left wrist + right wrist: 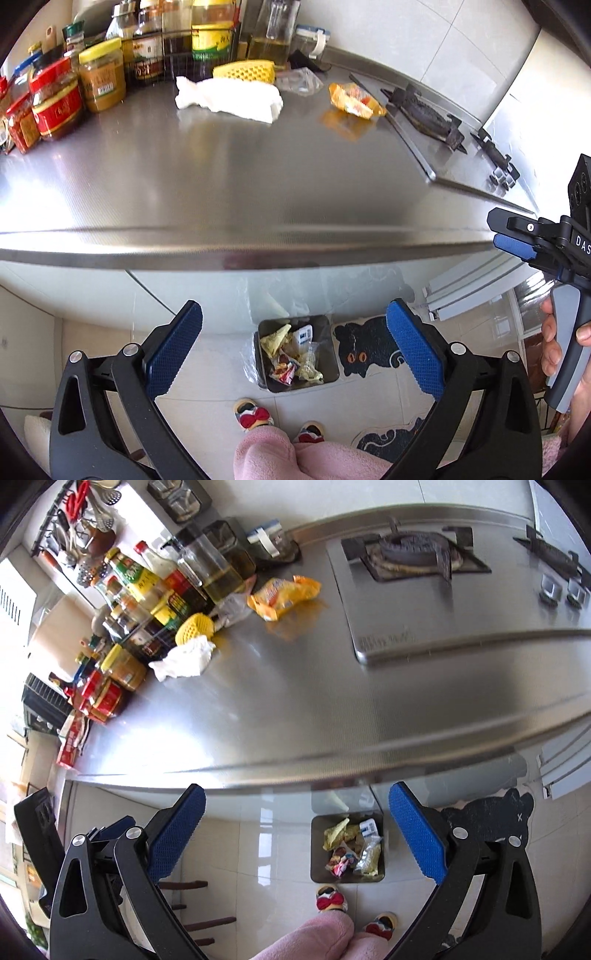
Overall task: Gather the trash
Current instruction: 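Move both tools back up to the counter toward the tissue and soap packet, then grasp the white tissue with the left tool while the right tool grasps the yellow soap packet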
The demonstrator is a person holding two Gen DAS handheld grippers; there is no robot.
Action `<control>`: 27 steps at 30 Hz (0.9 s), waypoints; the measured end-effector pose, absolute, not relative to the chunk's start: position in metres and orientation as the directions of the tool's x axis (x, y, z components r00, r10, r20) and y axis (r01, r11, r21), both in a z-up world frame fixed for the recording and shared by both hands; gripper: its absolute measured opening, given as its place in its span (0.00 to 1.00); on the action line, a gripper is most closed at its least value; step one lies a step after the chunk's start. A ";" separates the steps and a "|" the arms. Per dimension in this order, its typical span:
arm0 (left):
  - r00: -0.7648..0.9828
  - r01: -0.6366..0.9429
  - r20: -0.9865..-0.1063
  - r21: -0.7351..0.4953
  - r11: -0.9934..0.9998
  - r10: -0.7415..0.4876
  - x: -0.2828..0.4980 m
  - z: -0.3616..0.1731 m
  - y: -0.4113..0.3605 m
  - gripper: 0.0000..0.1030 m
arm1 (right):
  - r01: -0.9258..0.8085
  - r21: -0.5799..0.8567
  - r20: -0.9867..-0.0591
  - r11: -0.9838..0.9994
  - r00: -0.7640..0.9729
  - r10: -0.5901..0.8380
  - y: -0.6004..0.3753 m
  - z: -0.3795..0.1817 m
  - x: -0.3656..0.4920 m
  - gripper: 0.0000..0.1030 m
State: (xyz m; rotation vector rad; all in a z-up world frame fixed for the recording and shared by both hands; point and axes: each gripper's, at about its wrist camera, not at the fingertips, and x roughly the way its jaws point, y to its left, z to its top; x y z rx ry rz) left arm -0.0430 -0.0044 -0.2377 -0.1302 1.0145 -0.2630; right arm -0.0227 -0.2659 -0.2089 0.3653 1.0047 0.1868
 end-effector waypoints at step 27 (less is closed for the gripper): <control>0.588 0.152 -0.789 -0.107 0.983 -0.177 0.175 -0.228 0.070 0.92 | 0.120 0.292 -0.798 0.949 0.577 0.173 -0.219 -0.229 0.176 0.93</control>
